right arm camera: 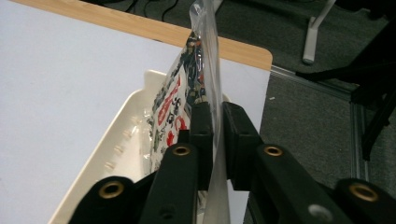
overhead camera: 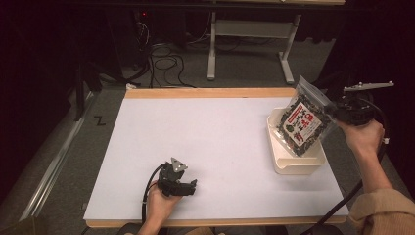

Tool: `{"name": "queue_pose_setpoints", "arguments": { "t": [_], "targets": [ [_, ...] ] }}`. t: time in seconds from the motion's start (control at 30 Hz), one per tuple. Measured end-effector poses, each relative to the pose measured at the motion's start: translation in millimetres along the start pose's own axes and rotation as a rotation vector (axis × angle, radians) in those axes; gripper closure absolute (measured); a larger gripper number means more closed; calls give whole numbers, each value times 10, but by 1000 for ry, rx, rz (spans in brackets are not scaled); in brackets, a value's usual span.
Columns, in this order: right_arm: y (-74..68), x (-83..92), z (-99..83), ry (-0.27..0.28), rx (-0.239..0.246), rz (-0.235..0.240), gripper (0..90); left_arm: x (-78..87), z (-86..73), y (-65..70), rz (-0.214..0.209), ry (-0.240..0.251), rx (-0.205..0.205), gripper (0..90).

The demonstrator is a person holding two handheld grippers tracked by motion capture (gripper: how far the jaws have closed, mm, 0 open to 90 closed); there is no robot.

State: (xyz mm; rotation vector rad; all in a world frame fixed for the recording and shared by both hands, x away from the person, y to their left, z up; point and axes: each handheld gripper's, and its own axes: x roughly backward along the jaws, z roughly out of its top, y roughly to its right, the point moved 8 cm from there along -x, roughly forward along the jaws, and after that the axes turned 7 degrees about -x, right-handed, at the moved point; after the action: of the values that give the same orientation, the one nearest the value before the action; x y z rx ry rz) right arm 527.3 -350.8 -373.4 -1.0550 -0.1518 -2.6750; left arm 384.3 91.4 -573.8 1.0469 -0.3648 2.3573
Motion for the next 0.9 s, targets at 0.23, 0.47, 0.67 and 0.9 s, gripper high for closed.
{"name": "queue_pose_setpoints", "arguments": {
  "t": [0.23,0.47,0.67,0.9],
  "targets": [
    [63,-7,-35,-11,-29,-7,660,-2,0,4,-6,0,0,215],
    [41,99,-10,42,-27,4,503,3,-2,3,-4,-1,-3,215],
    [0,246,34,108,-18,14,456,16,5,12,-2,3,-12,215],
    [-147,384,62,159,20,40,455,17,14,19,-9,7,-16,216]
  ]
}}
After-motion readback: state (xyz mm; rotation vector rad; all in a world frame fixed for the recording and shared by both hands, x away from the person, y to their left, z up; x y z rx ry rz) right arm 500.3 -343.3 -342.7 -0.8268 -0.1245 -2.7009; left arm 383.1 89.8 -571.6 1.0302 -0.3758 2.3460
